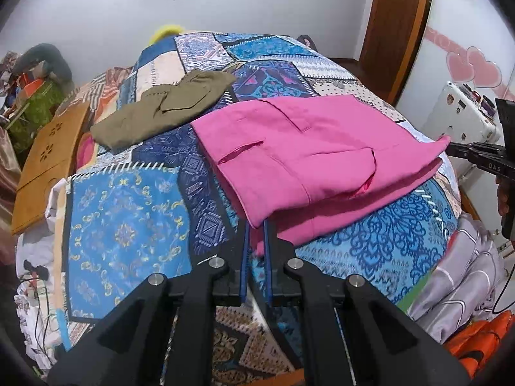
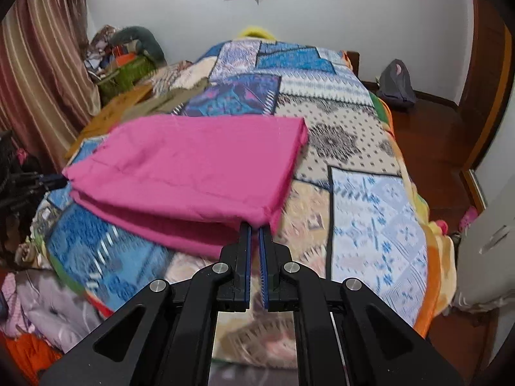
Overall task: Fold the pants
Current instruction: 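Lift the pink pants with both grippers and fold them over onto themselves, then open both grippers and release the folded pink pants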
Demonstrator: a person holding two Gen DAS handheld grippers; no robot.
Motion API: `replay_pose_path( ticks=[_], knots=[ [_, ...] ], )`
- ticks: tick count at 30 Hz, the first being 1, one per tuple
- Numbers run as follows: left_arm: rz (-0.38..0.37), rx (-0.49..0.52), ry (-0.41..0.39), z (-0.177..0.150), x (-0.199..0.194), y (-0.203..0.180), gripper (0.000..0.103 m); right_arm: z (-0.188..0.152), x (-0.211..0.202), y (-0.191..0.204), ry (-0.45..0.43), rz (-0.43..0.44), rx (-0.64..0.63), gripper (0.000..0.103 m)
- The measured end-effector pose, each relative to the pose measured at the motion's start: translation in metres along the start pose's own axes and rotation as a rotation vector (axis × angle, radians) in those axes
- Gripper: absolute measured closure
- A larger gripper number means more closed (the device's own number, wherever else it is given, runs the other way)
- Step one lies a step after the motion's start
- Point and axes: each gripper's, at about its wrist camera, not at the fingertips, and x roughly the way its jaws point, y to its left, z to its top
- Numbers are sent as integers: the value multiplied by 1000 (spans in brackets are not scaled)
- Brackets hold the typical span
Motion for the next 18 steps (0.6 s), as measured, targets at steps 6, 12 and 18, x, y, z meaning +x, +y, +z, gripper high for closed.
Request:
replay_pose_path(
  ticks=[6,12,18],
  knots=[
    [31,-41,-39,8,-20,11,84,7,-18,-13,-36,-27,58,98],
    [14,-68,-80,38,-18,1,65,34,-18,5,-100,25,58,92],
    [-33,-83,-57,49,8,-20,64,39,17,31,-56,108,44,85]
  ],
)
